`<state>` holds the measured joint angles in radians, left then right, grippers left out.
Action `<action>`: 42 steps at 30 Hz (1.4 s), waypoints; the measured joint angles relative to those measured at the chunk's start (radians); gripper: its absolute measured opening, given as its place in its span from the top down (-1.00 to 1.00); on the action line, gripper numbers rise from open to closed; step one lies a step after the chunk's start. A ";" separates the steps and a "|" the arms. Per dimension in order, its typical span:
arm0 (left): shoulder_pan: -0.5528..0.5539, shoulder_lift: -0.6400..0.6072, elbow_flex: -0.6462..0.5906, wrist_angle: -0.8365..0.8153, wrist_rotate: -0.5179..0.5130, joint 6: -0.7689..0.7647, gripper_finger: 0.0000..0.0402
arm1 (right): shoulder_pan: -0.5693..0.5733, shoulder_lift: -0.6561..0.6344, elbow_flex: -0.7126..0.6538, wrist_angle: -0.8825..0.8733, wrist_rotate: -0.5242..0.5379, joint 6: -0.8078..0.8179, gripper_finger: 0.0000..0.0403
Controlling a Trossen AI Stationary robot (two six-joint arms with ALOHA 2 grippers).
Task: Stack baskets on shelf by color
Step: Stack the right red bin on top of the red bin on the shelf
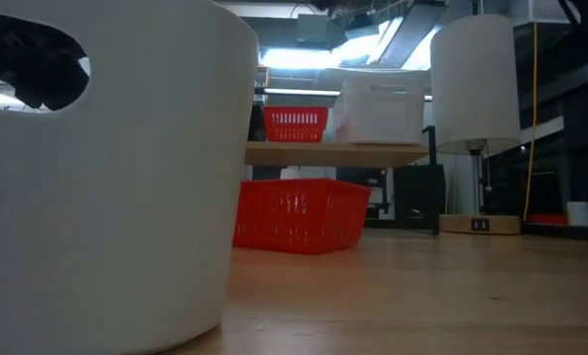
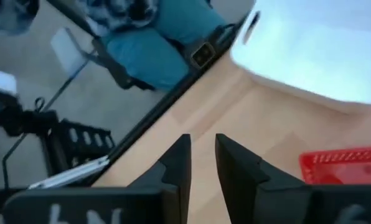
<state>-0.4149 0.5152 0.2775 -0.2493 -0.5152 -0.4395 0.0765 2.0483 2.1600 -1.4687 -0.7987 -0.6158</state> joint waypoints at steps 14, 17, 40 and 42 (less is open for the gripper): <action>0.000 0.002 0.000 0.000 -0.001 -0.064 0.57 | 0.064 0.002 -0.410 0.365 0.534 0.275 0.76; 0.000 0.002 0.000 -0.001 -0.024 -0.051 0.57 | 0.083 0.002 -0.449 0.463 0.577 0.275 0.76; 0.000 0.002 0.000 -0.001 -0.052 -0.050 0.57 | 0.125 0.006 -0.497 0.522 0.688 0.292 0.21; 0.000 0.002 0.000 -0.001 -0.052 -0.049 0.57 | 0.126 0.006 -0.520 0.524 0.691 0.286 0.13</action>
<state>-0.4149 0.5171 0.2775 -0.2504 -0.5674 -0.4889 0.2020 2.0544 1.6404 -0.9443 -0.1079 -0.3295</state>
